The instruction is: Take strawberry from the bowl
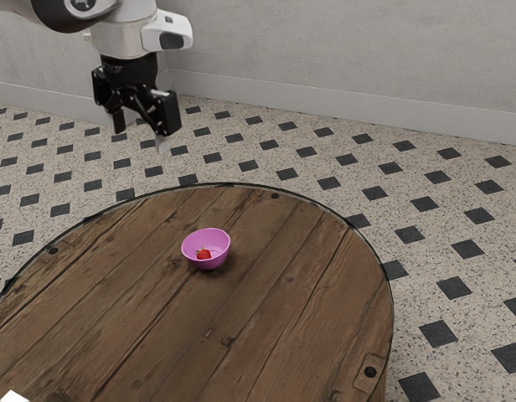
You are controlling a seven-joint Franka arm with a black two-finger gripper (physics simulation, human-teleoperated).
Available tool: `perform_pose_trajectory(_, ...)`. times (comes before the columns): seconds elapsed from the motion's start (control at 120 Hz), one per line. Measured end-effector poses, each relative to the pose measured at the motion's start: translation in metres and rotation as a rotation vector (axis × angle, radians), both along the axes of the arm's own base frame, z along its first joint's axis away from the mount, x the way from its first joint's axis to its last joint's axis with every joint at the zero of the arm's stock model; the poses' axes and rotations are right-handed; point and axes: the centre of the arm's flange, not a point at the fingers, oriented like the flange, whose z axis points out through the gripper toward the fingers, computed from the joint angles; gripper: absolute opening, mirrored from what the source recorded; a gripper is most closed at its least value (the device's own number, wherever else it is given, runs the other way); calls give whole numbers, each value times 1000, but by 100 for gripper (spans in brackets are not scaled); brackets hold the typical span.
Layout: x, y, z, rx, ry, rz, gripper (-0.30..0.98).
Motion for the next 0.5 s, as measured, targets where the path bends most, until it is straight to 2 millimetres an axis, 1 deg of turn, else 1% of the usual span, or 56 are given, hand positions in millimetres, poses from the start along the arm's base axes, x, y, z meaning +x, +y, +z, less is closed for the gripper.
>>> perform_pose_trajectory(0.083, 2, 0, -3, -2, 8, 7, 69)
perform_pose_trajectory(0.1, 4, -1, -6, -5, 13, 6, 68)
perform_pose_trajectory(0.117, 12, 1, -15, -11, 25, 6, 68)
perform_pose_trajectory(0.133, 23, 7, -27, -19, 43, 11, 68)
perform_pose_trajectory(0.15, 38, 16, -45, -30, 69, 19, 68)
perform_pose_trajectory(0.192, 77, 43, -99, -51, 135, 49, 68)
perform_pose_trajectory(0.242, 118, 77, -159, -70, 192, 93, 68)
perform_pose_trajectory(0.275, 139, 94, -193, -75, 215, 118, 69)
perform_pose_trajectory(0.308, 152, 101, -219, -74, 228, 130, 69)
perform_pose_trajectory(0.375, 168, 104, -259, -73, 243, 141, 69)
perform_pose_trajectory(0.467, 180, 116, -296, -74, 245, 170, 69)
perform_pose_trajectory(0.5, 183, 116, -304, -85, 239, 181, 69)
